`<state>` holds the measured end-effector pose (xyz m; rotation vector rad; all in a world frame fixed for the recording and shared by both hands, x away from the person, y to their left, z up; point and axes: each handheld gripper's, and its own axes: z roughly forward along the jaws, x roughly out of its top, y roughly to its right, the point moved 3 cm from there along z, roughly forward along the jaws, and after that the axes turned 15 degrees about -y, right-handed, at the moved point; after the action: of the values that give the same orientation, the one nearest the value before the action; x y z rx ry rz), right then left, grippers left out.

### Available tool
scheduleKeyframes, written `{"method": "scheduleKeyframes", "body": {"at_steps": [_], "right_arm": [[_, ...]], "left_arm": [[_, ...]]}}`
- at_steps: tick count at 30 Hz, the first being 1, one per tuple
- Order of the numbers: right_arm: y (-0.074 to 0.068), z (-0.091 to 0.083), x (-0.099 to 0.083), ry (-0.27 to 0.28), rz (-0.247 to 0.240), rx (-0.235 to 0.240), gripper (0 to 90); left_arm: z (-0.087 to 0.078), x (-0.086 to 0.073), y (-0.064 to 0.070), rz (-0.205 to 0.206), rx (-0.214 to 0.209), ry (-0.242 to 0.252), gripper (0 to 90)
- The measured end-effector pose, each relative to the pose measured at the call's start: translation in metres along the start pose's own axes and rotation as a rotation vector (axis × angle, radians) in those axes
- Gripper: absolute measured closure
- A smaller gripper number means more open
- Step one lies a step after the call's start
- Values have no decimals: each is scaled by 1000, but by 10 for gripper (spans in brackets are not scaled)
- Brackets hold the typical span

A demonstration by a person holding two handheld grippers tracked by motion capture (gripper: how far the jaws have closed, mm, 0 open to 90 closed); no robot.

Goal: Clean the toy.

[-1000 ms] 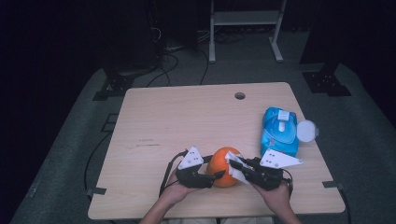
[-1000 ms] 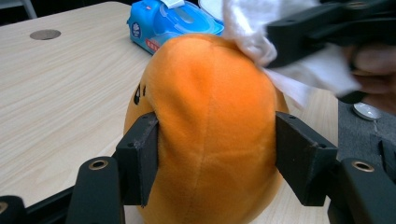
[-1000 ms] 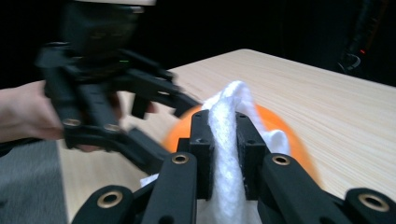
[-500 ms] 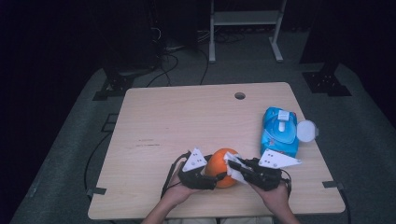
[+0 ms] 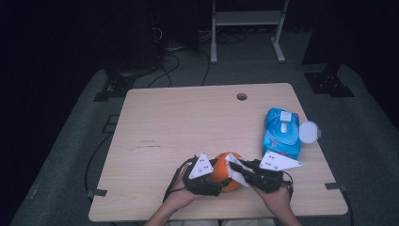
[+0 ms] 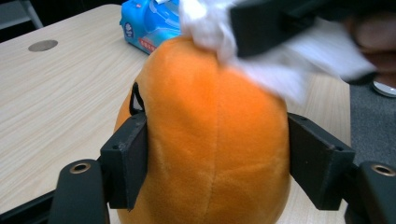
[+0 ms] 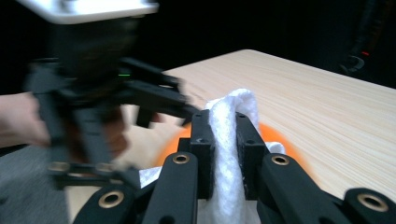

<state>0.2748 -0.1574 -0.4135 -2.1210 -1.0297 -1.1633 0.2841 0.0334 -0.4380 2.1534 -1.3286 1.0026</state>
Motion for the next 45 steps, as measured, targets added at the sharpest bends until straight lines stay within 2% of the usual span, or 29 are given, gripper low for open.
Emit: {"method": "scheduleKeyframes", "body": {"at_steps": [1,3,5,9,10,11,14,15,18,21,23,25,27,30,31,32,33,35,37,39,42,45], "right_arm": [[7,-3,-3,-1,15,-29,801],[13,-7,-6,-8,38,-54,801],[9,-7,-7,-8,41,-38,800],[-14,3,2,-14,-33,19,797],[-17,4,4,-21,-45,16,798],[-17,5,5,-26,-62,-9,798],[-5,0,2,-21,-20,-44,800],[0,-2,0,-24,-4,-57,800],[0,-4,-1,-29,5,-61,801],[-14,1,2,-37,-37,-20,800],[-25,9,4,-66,-80,15,801],[-29,13,5,-87,-108,-14,802],[-21,9,6,-69,-76,-31,802],[0,-4,3,-39,6,-68,802],[10,-9,-1,-31,46,-80,803],[13,-11,-3,-33,77,-70,804],[16,-12,-5,-28,107,-41,804],[9,-8,-4,-22,107,12,803],[-2,-2,2,-30,62,63,803],[-3,2,5,-43,51,66,803],[12,1,-2,-40,94,48,803],[33,-5,-14,-34,186,25,803]], "left_arm": [[0,0,-1,-2,-1,1,263],[0,0,-1,-9,-7,7,258],[2,0,0,9,-8,-1,260],[3,-1,4,53,-9,-11,260],[3,-1,5,60,-5,-12,258],[2,-1,4,59,-8,-8,254],[0,0,-2,-2,-25,27,196],[1,0,-3,-13,-27,28,176],[6,-1,-3,-25,-41,5,168],[8,-2,3,9,-38,-5,240],[10,-2,10,62,-26,-22,256],[10,-2,13,82,-19,-27,269],[10,-3,13,80,-34,-21,281],[9,-4,12,68,-37,-11,268],[9,-4,10,55,-39,-4,237],[9,-3,8,32,-42,8,210],[10,-2,7,23,-49,9,192],[12,-2,9,43,-45,2,180],[12,-4,14,103,-47,-10,218],[12,-5,18,141,-37,-21,237],[11,-5,16,132,-49,-10,245],[11,-4,15,117,-52,0,231]]}}
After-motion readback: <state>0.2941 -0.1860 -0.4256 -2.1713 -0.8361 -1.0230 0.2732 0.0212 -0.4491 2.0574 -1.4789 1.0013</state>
